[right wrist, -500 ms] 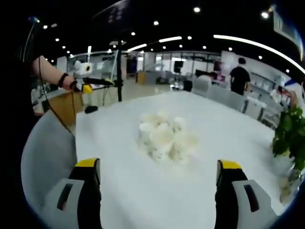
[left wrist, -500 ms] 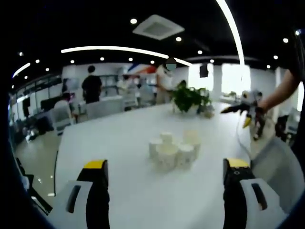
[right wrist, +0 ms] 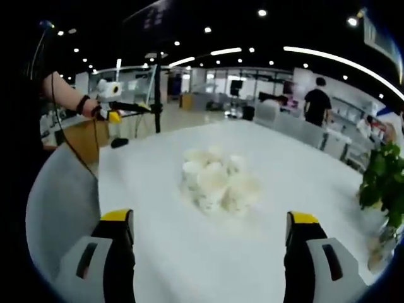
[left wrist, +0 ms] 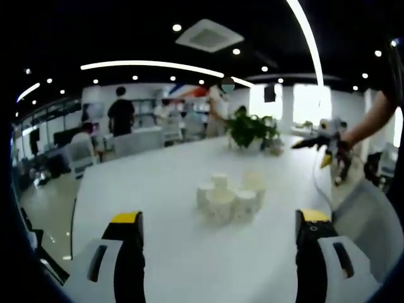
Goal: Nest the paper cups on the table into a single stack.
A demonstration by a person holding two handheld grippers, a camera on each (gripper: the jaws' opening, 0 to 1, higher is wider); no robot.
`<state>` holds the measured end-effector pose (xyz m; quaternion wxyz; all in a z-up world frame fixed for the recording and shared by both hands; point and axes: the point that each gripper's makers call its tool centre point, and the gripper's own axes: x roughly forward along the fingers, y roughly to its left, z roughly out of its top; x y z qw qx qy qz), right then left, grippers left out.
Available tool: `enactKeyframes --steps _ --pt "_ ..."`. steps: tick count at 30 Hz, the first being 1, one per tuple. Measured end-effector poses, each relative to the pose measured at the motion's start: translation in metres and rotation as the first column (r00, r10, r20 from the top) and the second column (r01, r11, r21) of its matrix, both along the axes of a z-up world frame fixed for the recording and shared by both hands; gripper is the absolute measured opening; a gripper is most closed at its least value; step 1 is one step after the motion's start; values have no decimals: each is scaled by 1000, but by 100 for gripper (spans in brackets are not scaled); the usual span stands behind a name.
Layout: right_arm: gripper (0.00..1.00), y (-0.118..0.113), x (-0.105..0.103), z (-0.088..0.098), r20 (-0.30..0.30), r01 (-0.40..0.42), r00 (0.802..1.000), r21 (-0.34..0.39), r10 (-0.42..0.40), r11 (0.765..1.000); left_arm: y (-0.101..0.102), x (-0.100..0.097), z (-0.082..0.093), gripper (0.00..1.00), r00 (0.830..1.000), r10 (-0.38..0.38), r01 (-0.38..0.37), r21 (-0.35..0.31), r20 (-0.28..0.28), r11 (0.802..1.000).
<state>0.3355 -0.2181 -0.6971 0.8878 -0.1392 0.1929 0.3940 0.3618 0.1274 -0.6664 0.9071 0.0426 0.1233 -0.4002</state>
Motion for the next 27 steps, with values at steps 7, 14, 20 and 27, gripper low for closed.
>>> enactKeyframes --steps 7,14,20,27 --pt "95 0 13 2 30 13 999 -5 -12 1000 -5 -2 -4 100 1000 -9 9 -11 -9 1000" --pt "93 -2 21 -3 18 36 999 -8 -36 999 -9 0 -5 100 1000 -12 12 -2 -3 1000" --pt "89 0 28 -5 30 33 999 -14 -33 999 -13 -2 -3 100 1000 -21 21 -27 -8 999" --pt "91 0 38 -10 31 29 999 -20 -28 999 -11 -3 -6 100 1000 -12 12 -16 -9 1000"
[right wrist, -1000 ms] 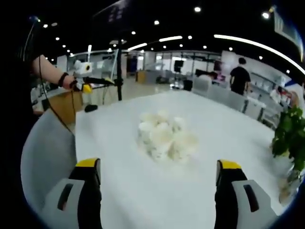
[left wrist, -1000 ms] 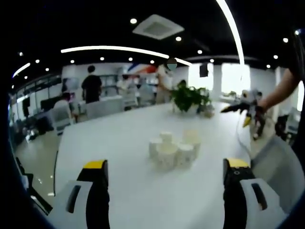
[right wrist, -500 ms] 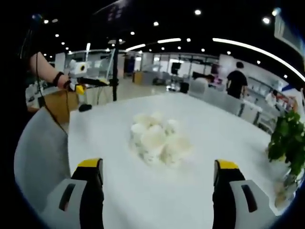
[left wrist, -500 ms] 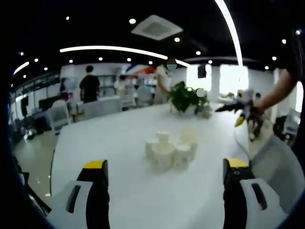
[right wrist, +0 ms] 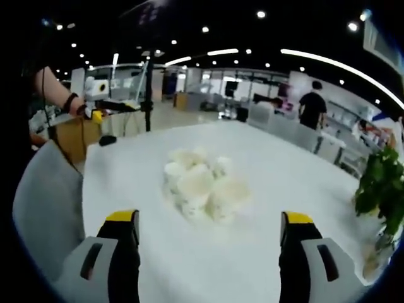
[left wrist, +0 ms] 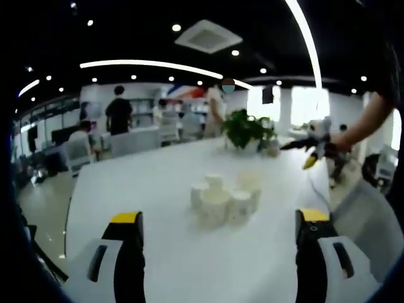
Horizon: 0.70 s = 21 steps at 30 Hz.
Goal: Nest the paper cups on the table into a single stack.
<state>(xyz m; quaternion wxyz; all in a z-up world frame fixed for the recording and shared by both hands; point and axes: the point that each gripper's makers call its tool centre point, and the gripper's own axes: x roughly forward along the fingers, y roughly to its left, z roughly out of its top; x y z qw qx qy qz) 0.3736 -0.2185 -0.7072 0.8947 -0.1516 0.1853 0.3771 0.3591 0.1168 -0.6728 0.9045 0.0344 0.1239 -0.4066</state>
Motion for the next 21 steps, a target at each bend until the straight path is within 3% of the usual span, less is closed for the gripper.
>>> enactKeyframes --steps 21 --pt "88 1 25 -5 10 -14 1000 -13 14 1000 -5 -5 -6 100 1000 0 1 15 -13 1000"
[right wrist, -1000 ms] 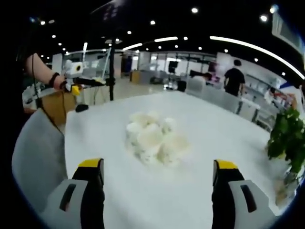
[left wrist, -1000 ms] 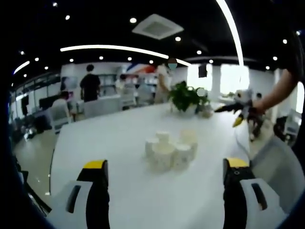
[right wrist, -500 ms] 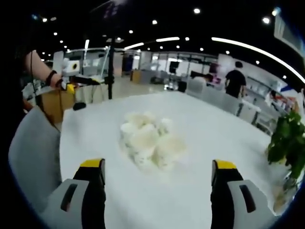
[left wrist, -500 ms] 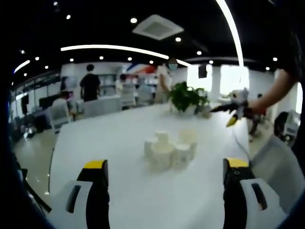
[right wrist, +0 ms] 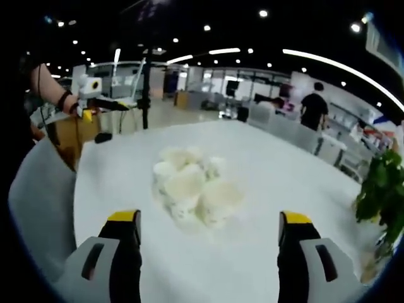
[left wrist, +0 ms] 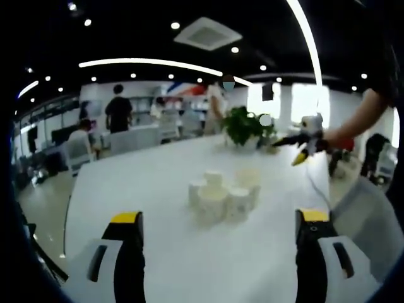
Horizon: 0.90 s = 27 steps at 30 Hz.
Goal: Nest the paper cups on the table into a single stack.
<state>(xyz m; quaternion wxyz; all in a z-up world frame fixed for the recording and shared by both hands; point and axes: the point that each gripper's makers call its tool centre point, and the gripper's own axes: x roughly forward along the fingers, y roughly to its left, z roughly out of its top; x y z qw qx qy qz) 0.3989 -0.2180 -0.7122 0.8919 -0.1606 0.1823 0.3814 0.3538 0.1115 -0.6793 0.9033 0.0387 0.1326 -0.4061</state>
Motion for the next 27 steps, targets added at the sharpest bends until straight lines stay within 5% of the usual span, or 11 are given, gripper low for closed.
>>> enactKeyframes --steps 27 --pt "83 12 26 -24 -48 -50 998 -40 48 998 1 -2 -9 100 1000 2 -2 18 -21 1000"
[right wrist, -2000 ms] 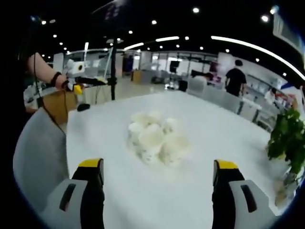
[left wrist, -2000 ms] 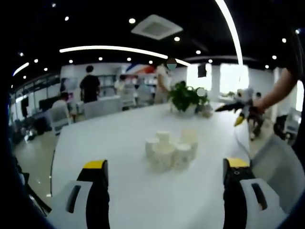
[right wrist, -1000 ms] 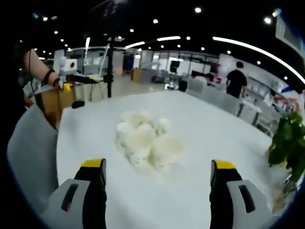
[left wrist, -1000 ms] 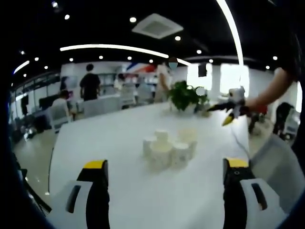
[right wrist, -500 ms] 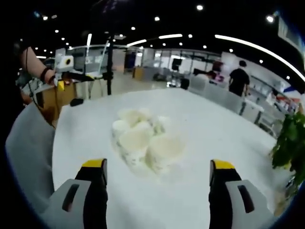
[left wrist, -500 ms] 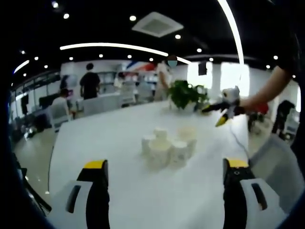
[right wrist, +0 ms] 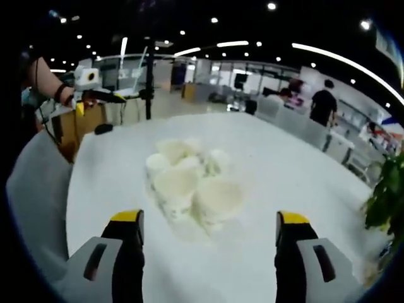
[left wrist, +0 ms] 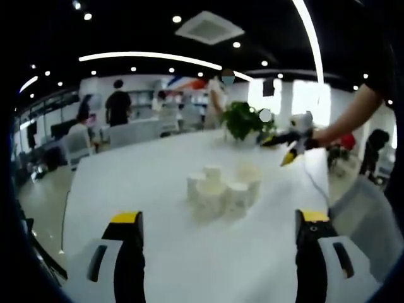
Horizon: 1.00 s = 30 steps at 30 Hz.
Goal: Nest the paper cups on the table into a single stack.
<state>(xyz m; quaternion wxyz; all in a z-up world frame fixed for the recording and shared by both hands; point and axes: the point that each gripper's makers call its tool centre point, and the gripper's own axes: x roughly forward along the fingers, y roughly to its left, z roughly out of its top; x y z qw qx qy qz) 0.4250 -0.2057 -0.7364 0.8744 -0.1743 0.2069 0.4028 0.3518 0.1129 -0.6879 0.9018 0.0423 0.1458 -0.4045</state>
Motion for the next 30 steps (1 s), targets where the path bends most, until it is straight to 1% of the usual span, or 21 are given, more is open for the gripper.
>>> enactKeyframes --steps 3,10,13,16,18,20,22,25,28,30 --pt "81 1 4 -1 0 0 1000 -6 0 1000 1 2 -1 100 1000 6 -6 -3 -8 1000" --pt "79 5 13 -7 -10 -2 1000 -13 2 1000 0 3 -2 100 1000 3 -3 0 -14 1000" --pt "79 6 18 -8 2 -8 1000 -11 8 1000 0 4 -2 100 1000 4 -4 5 -9 1000" --pt "78 8 21 -11 -6 -17 1000 -11 17 1000 0 5 -1 100 1000 13 -13 -4 -16 1000" --pt "77 8 23 -11 11 -33 999 -17 33 999 0 5 0 100 1000 17 -17 -3 -10 1000" --pt "76 9 25 -12 3 -33 999 -10 33 999 -1 5 0 100 1000 21 -21 -3 -13 1000" --pt "76 8 29 -16 0 -30 1000 -27 30 999 0 4 -3 100 1000 21 -21 1 -15 1000" --pt "76 10 31 -18 -9 -35 999 -10 35 999 -1 3 -7 100 999 22 -22 4 -30 1000" --pt "75 11 33 -24 -17 -43 999 -22 42 999 -1 2 -8 100 999 23 -23 8 -27 1000" --pt "74 11 34 -25 -18 -44 999 -28 43 999 -1 1 -9 100 999 31 -31 3 -38 1000"
